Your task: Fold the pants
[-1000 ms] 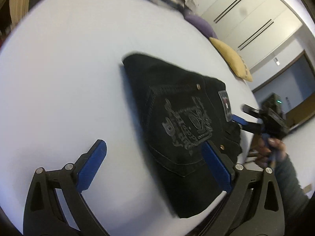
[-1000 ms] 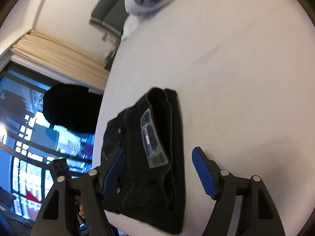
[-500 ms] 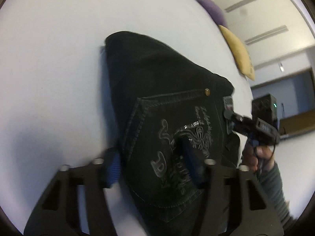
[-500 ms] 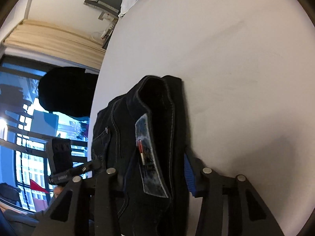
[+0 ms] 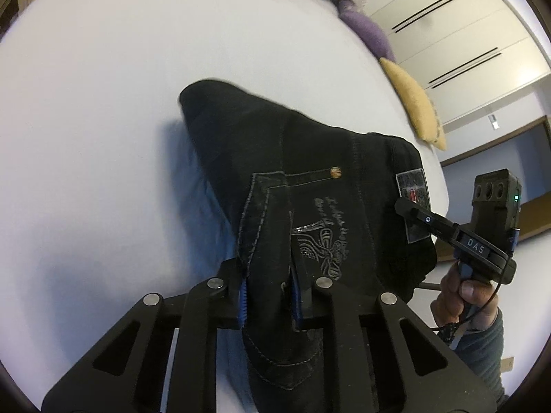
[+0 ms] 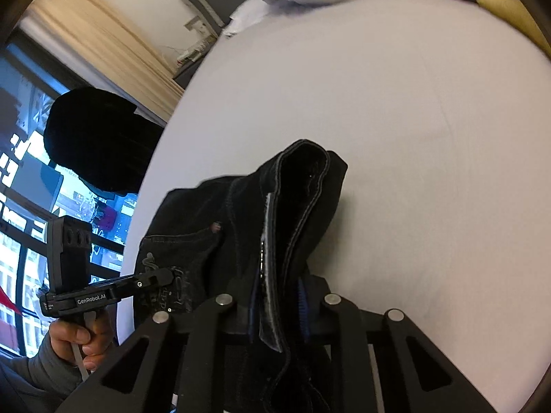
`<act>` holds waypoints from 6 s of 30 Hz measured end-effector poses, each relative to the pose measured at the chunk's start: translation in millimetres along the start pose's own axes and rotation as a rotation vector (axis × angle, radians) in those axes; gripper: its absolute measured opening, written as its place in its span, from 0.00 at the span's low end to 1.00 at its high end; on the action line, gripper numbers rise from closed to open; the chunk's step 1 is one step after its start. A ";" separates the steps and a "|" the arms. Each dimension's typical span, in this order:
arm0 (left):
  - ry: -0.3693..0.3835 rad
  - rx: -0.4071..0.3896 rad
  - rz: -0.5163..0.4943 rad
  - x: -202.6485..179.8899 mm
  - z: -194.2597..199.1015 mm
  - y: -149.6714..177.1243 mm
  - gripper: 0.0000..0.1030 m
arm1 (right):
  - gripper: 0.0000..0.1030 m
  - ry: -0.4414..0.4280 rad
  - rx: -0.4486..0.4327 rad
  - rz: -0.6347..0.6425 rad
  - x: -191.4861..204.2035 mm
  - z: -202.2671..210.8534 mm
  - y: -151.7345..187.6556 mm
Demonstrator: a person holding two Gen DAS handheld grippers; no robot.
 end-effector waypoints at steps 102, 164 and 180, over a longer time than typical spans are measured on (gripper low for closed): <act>-0.552 -0.589 -0.142 37.2 220.1 70.6 1.00 | 1.00 0.530 -0.356 0.250 218.3 116.0 13.8; -0.552 -0.548 -0.120 53.9 202.5 71.2 1.00 | 1.00 0.512 -0.281 0.252 221.5 96.4 33.7; -0.548 -0.540 -0.124 55.7 200.7 73.0 1.00 | 1.00 0.512 -0.278 0.251 221.7 97.6 32.8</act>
Point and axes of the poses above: each gripper's, at about its wrist camera, not at the fingertips, and z roughly against the way its jaws point, x to its left, y to its underside, the point moved 7 cm from there along -z, roughly the way its jaws point, and after that the axes turned 11 degrees about z, right-handed, at the moved point
